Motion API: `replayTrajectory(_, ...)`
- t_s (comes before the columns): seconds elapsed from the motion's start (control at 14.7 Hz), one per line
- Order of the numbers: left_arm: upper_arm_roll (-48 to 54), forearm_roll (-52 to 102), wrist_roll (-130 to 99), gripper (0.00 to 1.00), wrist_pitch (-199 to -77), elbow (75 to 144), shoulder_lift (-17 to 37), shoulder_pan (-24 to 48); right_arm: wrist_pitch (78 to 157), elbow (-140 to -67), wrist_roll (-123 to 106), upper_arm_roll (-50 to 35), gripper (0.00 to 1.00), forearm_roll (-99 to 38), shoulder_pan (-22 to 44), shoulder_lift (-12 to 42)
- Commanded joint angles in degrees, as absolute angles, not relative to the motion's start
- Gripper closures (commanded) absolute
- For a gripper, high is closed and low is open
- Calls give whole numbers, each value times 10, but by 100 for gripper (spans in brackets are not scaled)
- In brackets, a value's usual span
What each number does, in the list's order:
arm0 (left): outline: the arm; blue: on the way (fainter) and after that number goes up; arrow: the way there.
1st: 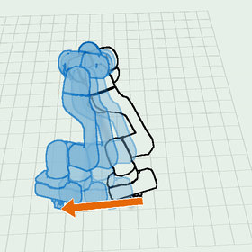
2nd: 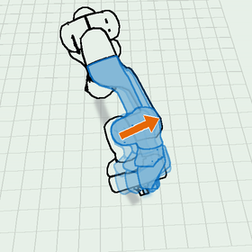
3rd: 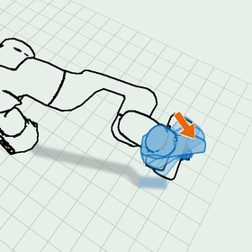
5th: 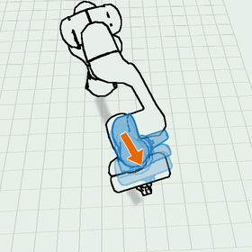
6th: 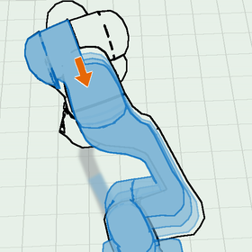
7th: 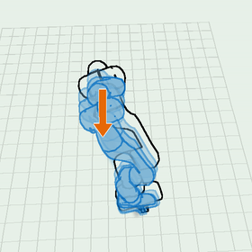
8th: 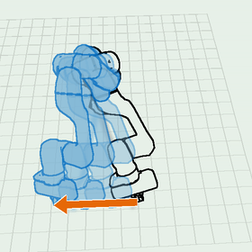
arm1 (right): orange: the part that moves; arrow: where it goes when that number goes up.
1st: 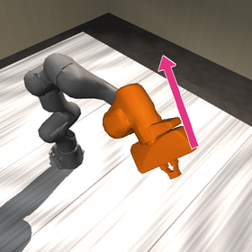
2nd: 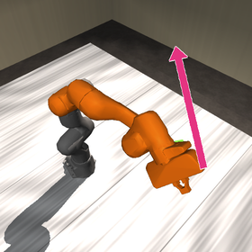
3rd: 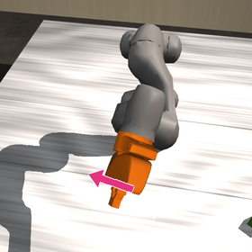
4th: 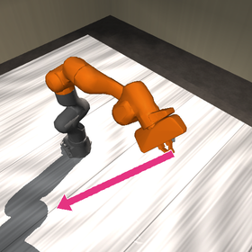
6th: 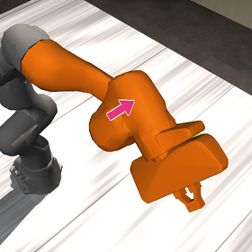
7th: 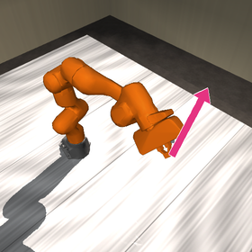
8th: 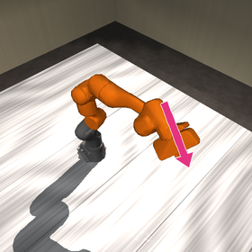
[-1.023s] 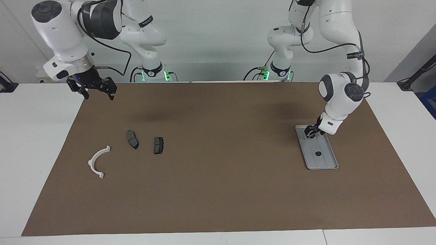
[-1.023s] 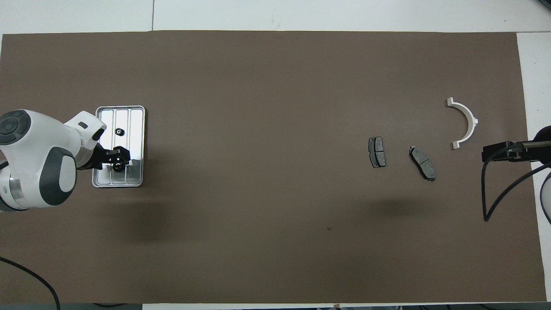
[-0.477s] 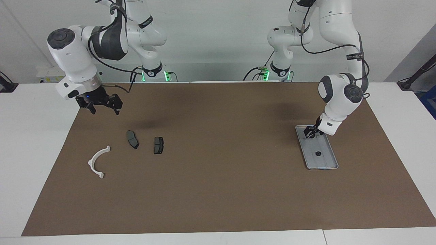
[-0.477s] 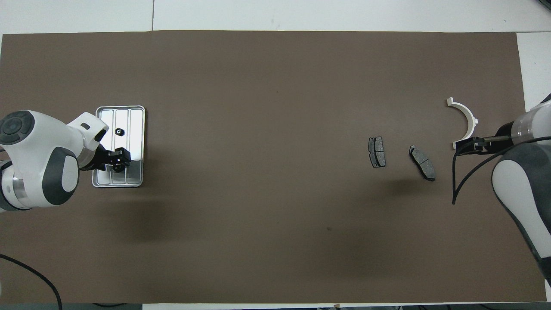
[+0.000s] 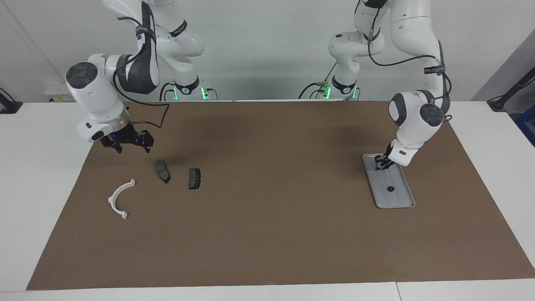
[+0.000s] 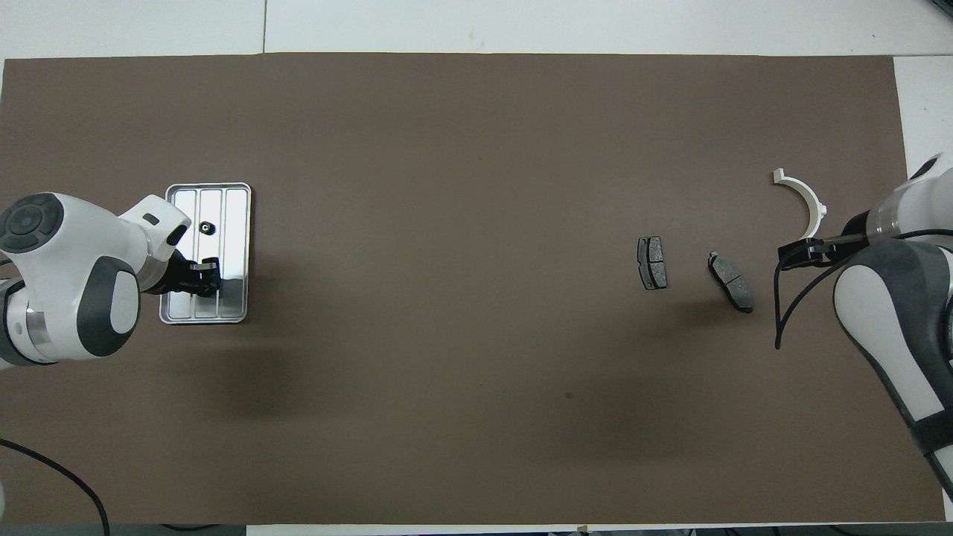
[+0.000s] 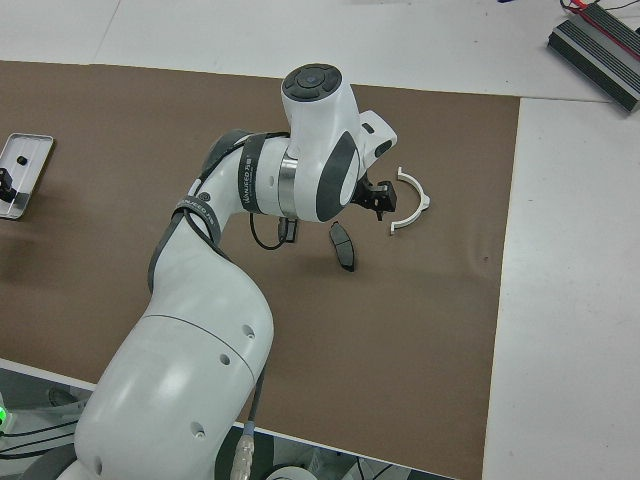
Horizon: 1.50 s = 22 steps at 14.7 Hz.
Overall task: Place bearing gear from tray to pile
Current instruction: 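Carry the gear to the table center and release it with the left gripper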
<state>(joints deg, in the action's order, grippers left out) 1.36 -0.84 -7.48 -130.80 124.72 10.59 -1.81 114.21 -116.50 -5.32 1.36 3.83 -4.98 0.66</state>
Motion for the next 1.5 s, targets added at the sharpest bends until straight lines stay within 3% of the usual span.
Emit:
replayTrajectory(0.0, 12, 5, -118, 100, -1301, 1217, 111, 2, 1154, -1177, -74, 11, 0, 35, -58, -1)
replayTrajectory(0.34, 12, 47, -304, 100, -1204, 1080, 137, 84, 1154, -1177, -73, 11, 0, 35, -58, -1)
replayTrajectory(0.55, 10, 42, -451, 100, -1215, 1051, 152, 167, 1153, -1177, -74, 11, 0, 35, -58, -1)
replayTrajectory(0.82, 7, 34, -585, 100, -1206, 958, 230, 266, 1168, -1177, -84, 11, 0, 35, -61, 2)
replayTrajectory(1.02, 7, 6, -648, 100, -1224, 944, 277, 314, 1193, -1175, -118, 11, 0, 35, -65, 7)
replayTrajectory(1.43, 7, -1, -683, 100, -1263, 939, 310, 325, 1191, -1175, -118, 11, 0, 33, -65, 7)
